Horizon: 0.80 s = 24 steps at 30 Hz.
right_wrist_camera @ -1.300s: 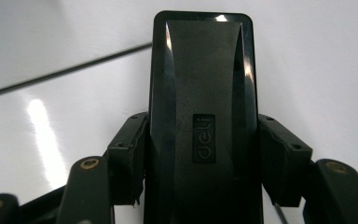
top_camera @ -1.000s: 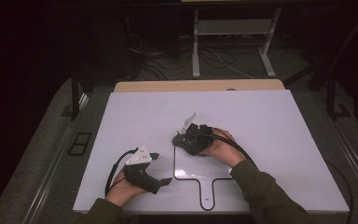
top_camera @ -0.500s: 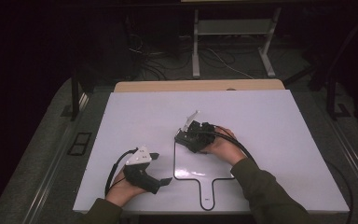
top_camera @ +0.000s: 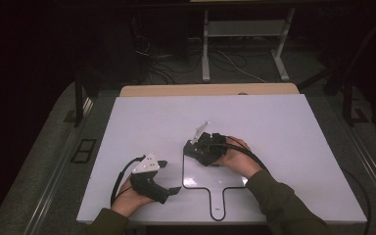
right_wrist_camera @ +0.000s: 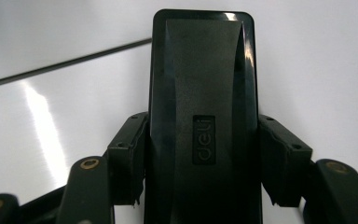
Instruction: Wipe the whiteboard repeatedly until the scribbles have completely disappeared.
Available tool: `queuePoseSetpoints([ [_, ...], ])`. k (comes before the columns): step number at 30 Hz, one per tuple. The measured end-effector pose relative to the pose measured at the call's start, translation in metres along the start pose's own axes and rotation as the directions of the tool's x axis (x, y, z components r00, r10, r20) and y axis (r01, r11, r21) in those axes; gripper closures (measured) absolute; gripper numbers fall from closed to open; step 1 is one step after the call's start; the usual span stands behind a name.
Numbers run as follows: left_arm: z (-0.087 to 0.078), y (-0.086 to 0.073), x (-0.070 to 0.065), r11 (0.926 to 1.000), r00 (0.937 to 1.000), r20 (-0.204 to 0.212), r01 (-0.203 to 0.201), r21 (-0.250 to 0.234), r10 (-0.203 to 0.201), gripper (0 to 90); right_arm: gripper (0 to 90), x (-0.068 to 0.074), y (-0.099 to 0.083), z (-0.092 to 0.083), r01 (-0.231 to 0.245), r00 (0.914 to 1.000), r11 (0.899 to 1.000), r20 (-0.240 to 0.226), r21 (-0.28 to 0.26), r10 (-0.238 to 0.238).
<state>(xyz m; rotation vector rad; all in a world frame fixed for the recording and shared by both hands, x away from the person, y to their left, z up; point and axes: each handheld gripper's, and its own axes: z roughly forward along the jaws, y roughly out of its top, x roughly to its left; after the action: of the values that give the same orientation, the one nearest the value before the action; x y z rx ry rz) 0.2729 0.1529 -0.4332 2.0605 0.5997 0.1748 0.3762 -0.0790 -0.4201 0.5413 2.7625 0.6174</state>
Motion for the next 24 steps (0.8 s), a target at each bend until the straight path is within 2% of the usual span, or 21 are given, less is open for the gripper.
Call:
queuePoseSetpoints([
  [6,0.0,0.0,0.001,1.0,1.0,0.002,0.001,0.0,-0.001,0.0,38.8,-0.025,0.001,0.005,-0.056,0.9981,0.998,0.027,0.021,0.056],
  [11,0.0,0.0,0.0,1.0,1.0,0.002,0.001,0.0,-0.001,0.0,38.8,-0.034,-0.003,0.005,-0.096,0.995,0.995,0.029,0.02,0.096],
  [16,0.0,0.0,0.0,1.0,1.0,0.001,0.002,0.0,-0.002,0.0,38.8,-0.029,-0.003,0.003,-0.07,0.9965,0.997,0.049,0.03,0.068],
  [24,0.0,0.0,0.0,1.0,1.0,0.001,0.003,-0.002,-0.003,0.0,38.8,-0.01,-0.007,-0.003,-0.021,0.9996,1.0,0.018,0.02,0.021],
])
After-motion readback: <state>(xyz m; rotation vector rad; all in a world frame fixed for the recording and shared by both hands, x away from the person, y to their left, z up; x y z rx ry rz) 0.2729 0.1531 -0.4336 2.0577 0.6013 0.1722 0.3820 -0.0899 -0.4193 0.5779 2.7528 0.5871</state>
